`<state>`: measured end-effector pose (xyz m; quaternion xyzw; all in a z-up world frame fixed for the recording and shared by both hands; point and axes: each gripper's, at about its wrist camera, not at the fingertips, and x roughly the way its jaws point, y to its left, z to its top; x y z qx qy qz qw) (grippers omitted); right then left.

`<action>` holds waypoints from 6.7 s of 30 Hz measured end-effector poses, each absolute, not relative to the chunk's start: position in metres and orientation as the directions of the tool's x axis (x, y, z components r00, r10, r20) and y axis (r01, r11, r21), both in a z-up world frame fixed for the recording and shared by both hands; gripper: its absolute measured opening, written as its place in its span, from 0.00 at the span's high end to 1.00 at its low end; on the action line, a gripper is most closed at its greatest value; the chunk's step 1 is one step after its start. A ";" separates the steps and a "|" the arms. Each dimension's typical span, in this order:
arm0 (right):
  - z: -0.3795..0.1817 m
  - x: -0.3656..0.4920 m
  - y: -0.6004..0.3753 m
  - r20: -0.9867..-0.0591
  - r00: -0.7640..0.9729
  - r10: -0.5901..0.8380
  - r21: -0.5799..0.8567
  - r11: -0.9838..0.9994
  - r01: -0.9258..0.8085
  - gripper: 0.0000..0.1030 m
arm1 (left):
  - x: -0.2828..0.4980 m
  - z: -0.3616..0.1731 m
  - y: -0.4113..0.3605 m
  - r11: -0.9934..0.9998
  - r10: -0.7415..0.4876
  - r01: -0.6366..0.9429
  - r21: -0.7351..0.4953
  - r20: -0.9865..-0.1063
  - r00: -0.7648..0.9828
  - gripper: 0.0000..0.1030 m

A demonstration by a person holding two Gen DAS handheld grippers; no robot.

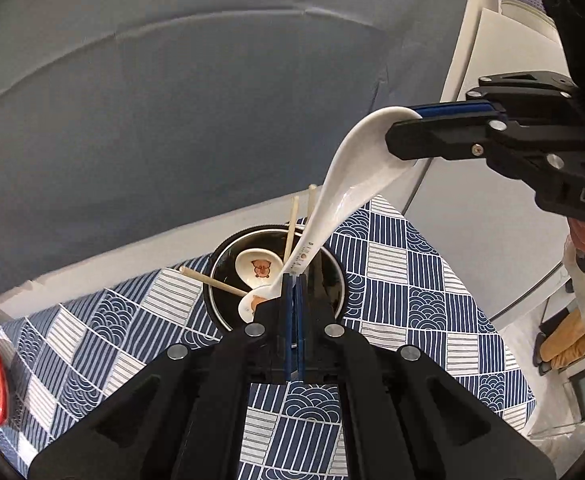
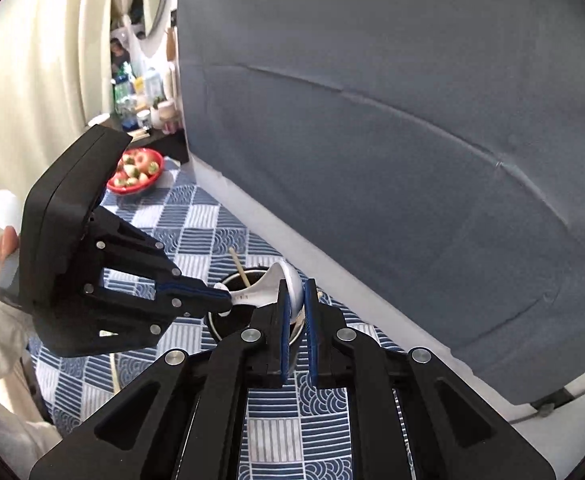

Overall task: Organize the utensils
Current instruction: 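Open both tools to release the spoon and pull back, then move both tools down toward the yellow-handled spoon on the cloth, then grasp the spoon's bowl with the left tool while the right tool grips its yellow handle, then lift the yellow-handled spoon with both tools above the black holder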

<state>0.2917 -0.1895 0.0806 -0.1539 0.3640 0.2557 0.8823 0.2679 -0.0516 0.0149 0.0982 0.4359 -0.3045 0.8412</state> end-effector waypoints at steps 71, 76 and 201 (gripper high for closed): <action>-0.062 0.200 -0.107 -0.803 0.395 0.447 0.036 0.698 -0.715 0.09 | 0.132 -0.084 0.132 0.993 -0.003 0.111 0.036 -0.942 0.336 0.06; -0.086 0.184 -0.081 -0.814 0.384 0.437 0.023 0.684 -0.730 0.09 | 0.142 -0.102 0.143 0.984 -0.028 0.177 0.025 -0.955 0.294 0.06; 0.032 0.303 -0.123 -0.573 0.605 0.553 -0.050 0.713 -0.700 0.91 | 0.319 0.121 -0.044 0.842 0.035 0.426 0.329 -0.823 0.566 0.94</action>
